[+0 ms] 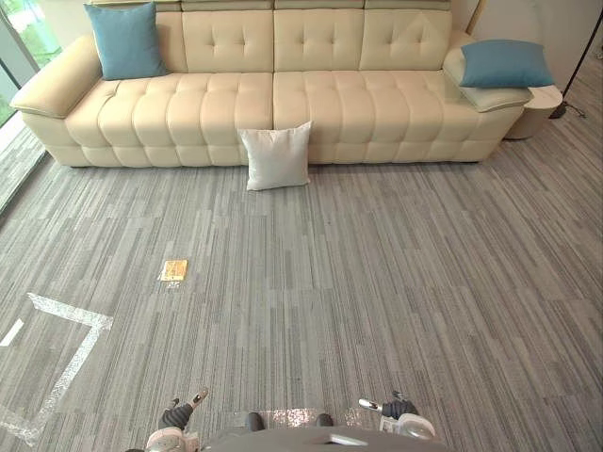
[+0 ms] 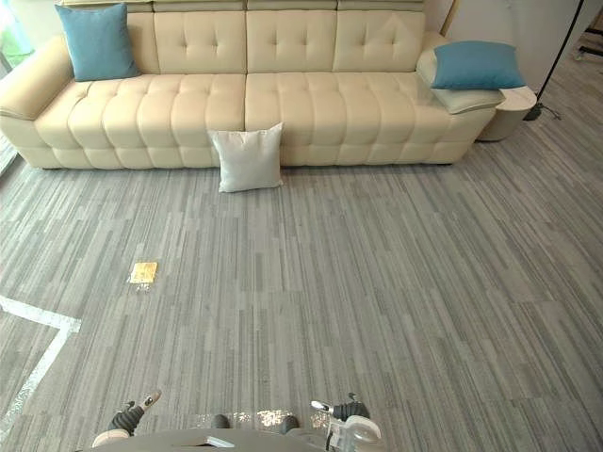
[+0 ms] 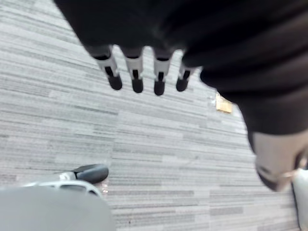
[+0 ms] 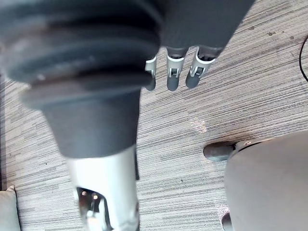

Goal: Pick up cushions and gather them together orderly.

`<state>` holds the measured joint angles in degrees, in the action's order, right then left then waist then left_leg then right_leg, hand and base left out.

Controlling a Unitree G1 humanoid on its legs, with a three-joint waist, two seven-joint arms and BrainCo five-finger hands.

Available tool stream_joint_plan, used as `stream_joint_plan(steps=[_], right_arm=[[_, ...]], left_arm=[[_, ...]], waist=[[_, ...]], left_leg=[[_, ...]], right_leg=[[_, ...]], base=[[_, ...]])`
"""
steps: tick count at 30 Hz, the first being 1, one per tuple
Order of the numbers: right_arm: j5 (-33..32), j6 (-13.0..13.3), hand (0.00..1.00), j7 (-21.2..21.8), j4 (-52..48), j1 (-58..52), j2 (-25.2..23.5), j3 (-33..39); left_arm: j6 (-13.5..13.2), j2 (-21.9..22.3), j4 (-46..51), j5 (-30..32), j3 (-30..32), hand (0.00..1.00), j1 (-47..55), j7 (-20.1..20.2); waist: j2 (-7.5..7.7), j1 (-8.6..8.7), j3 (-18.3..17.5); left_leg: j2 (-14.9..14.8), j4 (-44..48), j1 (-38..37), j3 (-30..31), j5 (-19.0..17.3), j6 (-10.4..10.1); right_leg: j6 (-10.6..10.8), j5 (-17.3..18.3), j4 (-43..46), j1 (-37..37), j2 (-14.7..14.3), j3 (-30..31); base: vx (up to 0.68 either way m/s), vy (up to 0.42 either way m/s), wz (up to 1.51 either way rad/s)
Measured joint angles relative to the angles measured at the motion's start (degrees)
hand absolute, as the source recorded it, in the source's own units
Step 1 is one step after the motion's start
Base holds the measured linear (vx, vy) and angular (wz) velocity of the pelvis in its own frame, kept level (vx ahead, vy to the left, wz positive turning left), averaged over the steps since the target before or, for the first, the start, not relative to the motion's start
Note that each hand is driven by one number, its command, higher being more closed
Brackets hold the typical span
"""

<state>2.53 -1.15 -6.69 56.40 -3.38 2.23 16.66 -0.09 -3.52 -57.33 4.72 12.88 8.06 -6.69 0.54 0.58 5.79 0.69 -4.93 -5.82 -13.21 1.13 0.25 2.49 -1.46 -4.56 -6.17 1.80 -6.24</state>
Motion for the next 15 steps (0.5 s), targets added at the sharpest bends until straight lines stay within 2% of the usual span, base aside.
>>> stream_joint_plan(steps=[15], right_arm=[[-1.17,0.25,0.0,-0.02,0.78,0.23,-0.02,0.35]], left_arm=[[-0.03,-1.26,-0.04,0.59,-4.09,0.0,-0.14,-0.12]], waist=[[0.17,0.0,-0.04]], left_leg=[[-0.01,0.01,0.63,0.45,-0.02,-0.02]], right_leg=[[0.03,0.15,-0.02,0.36,0.01,-0.44]], base=[[-0.01,-0.007,0.02]])
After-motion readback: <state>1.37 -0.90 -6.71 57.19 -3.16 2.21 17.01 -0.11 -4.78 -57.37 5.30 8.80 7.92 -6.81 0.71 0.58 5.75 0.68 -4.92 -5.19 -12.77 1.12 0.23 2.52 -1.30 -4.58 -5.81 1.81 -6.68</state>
